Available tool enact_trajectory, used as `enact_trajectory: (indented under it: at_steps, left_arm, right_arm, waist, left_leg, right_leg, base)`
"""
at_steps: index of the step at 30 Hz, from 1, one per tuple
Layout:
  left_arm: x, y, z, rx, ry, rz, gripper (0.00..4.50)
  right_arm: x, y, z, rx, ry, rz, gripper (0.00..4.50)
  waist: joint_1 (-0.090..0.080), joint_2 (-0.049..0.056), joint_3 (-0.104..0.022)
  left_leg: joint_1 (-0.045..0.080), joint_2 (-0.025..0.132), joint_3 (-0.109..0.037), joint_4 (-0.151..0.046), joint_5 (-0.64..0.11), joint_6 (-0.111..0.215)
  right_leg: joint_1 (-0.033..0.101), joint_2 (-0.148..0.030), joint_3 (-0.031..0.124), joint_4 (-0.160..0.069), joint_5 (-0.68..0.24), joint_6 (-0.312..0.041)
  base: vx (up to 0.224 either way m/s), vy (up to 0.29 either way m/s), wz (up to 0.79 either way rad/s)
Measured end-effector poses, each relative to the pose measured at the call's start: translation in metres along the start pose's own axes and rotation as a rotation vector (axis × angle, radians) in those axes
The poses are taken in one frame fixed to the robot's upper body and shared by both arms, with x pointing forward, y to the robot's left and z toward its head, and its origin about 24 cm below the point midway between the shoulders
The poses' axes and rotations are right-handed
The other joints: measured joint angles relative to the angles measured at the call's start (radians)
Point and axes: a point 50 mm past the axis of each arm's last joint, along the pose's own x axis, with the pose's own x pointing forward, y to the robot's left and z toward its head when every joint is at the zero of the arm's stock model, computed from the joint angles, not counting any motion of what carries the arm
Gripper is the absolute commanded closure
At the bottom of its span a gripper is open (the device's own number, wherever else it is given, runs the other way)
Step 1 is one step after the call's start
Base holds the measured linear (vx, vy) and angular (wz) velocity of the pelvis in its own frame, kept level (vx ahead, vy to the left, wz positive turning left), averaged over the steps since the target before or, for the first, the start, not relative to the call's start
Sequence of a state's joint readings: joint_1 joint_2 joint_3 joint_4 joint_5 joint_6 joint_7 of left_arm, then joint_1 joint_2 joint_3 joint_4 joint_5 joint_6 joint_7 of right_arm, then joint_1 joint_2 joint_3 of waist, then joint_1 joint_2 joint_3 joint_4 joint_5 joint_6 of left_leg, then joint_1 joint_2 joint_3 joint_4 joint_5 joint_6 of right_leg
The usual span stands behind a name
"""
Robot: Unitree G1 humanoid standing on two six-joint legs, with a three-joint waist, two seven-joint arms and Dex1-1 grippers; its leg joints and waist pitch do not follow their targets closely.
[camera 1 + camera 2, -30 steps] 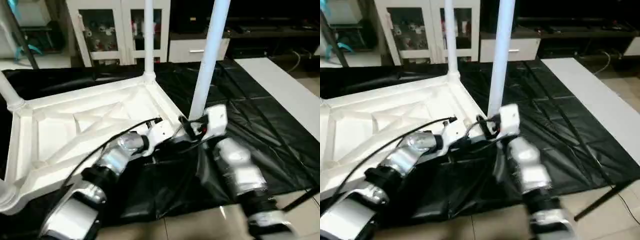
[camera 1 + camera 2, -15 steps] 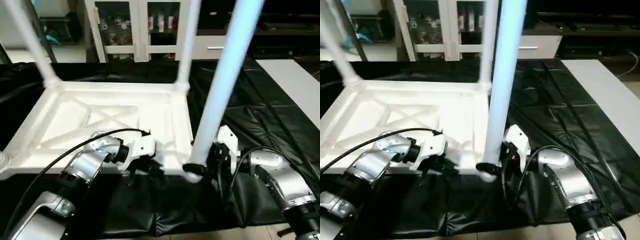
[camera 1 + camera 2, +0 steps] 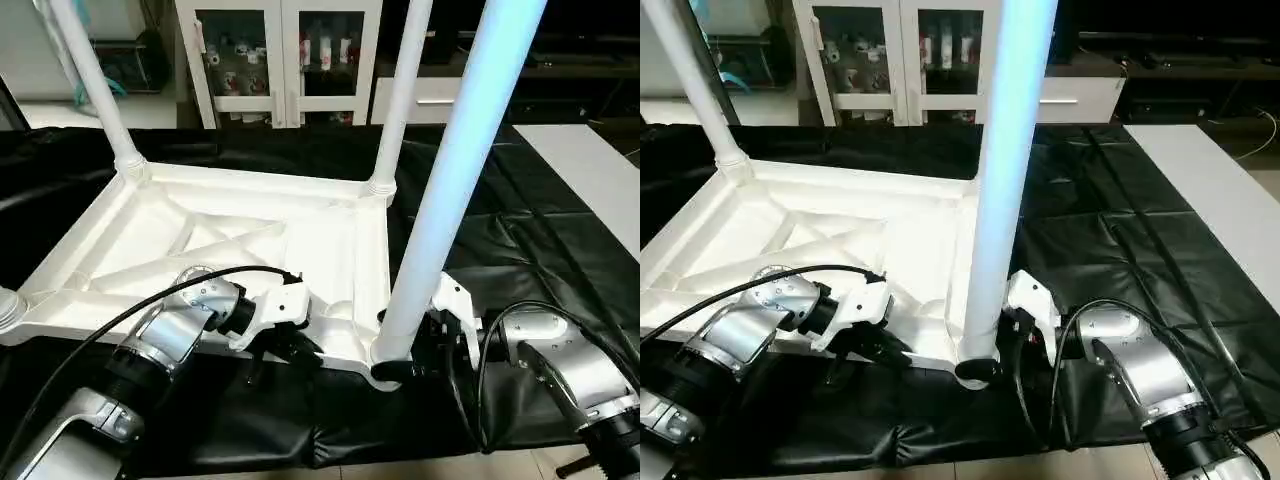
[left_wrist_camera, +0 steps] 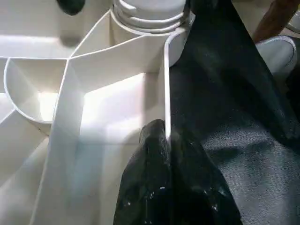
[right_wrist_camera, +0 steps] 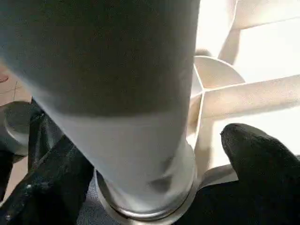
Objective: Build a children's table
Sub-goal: Rotate leg to tighten
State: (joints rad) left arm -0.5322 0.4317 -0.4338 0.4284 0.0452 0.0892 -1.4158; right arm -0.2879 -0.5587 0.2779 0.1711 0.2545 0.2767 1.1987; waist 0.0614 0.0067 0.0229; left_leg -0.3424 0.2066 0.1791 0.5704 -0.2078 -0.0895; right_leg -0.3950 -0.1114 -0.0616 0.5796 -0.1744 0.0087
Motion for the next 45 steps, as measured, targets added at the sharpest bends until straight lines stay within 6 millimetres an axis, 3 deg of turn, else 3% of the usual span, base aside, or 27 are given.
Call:
enact_trajectory:
  at_steps: [15,21,25,28,30,33,34,37,42,45]
  left_arm:
    - [0.001,0.000,0.000,-0.004,0.005,-0.002,4.50]
    - [0.000,0.000,0.000,-0.005,0.006,-0.002,4.50]
    - [0.000,0.001,-0.002,-0.008,0.011,0.010,4.50]
    - [-0.001,0.015,-0.005,-0.026,0.027,0.167,4.50]
    - [0.002,0.026,-0.005,-0.044,0.027,0.277,4.50]
    - [0.009,0.032,-0.002,-0.066,0.008,0.351,4.50]
    - [0.016,0.035,-0.001,-0.090,-0.005,0.407,4.50]
    - [0.024,0.041,0.004,-0.101,-0.011,0.469,4.50]
    - [0.038,0.053,0.013,-0.118,0.002,0.603,4.50]
    - [0.045,0.057,0.017,-0.109,-0.001,0.643,4.50]
  right_arm:
    - [-0.001,0.003,-0.002,-0.006,0.034,0.055,1.74]
    - [-0.001,0.003,-0.002,-0.005,0.032,0.055,1.86]
    - [0.007,0.002,-0.004,0.023,-0.007,0.035,1.88]
    - [0.024,-0.012,-0.012,0.155,-0.120,-0.191,1.88]
    - [0.035,-0.023,-0.010,0.223,-0.177,-0.367,1.89]
    - [0.042,-0.030,-0.009,0.277,-0.207,-0.512,1.89]
    - [0.049,-0.035,-0.007,0.305,-0.218,-0.612,1.89]
    - [0.054,-0.041,-0.006,0.331,-0.231,-0.732,1.89]
    - [0.072,-0.052,0.002,0.371,-0.267,-0.966,1.89]
    - [0.076,-0.056,0.003,0.373,-0.299,-1.044,1.89]
  waist:
    - [0.001,-0.001,-0.001]
    - [0.001,-0.001,-0.001]
    - [-0.003,-0.008,-0.005]
    - [-0.018,-0.013,-0.007]
    - [-0.034,-0.007,-0.005]
    - [-0.047,-0.007,-0.003]
    - [-0.059,-0.006,-0.003]
    - [-0.074,-0.001,-0.001]
    - [-0.085,0.006,0.005]
    - [-0.085,0.009,0.008]
  left_leg:
    - [0.000,0.000,0.001,0.000,0.000,0.000]
    - [0.000,0.000,0.001,0.000,0.000,0.000]
    - [0.003,0.001,0.001,0.000,0.000,0.000]
    - [0.013,0.001,-0.002,0.001,0.000,-0.001]
    - [0.012,0.000,-0.009,0.002,0.000,-0.001]
    - [0.011,-0.002,-0.012,0.002,0.000,-0.001]
    - [0.011,-0.001,-0.014,0.002,0.000,-0.001]
    - [0.010,-0.003,-0.018,0.002,0.000,-0.001]
    - [0.006,-0.014,-0.022,0.001,0.000,0.000]
    - [0.002,-0.019,-0.022,0.000,0.000,0.001]
  right_leg:
    - [0.000,0.000,0.000,0.000,0.000,0.000]
    - [0.000,0.000,0.000,0.000,0.000,0.000]
    - [0.001,0.000,0.000,0.003,0.000,0.000]
    - [0.009,0.001,-0.001,0.005,-0.003,0.005]
    - [0.009,0.001,-0.003,-0.002,-0.005,0.008]
    - [0.008,0.000,-0.006,-0.010,-0.005,0.009]
    - [0.011,0.000,-0.010,-0.019,-0.005,0.009]
    - [0.014,0.000,-0.014,-0.037,-0.006,0.009]
    - [0.014,-0.006,-0.017,-0.054,-0.006,0.009]
    - [0.014,-0.018,-0.032,-0.061,-0.006,0.009]
  base:
    - [0.000,0.000,0.00]
    - [0.000,0.000,0.00]
    - [0.000,0.000,0.00]
    - [-0.022,-0.005,0.00]
    - [-0.087,-0.003,-0.07]
    - [-0.049,0.017,-0.08]
    - [-0.052,0.031,-0.07]
    - [-0.017,0.010,-0.02]
    - [0.000,0.000,0.00]
    - [0.000,0.000,0.00]
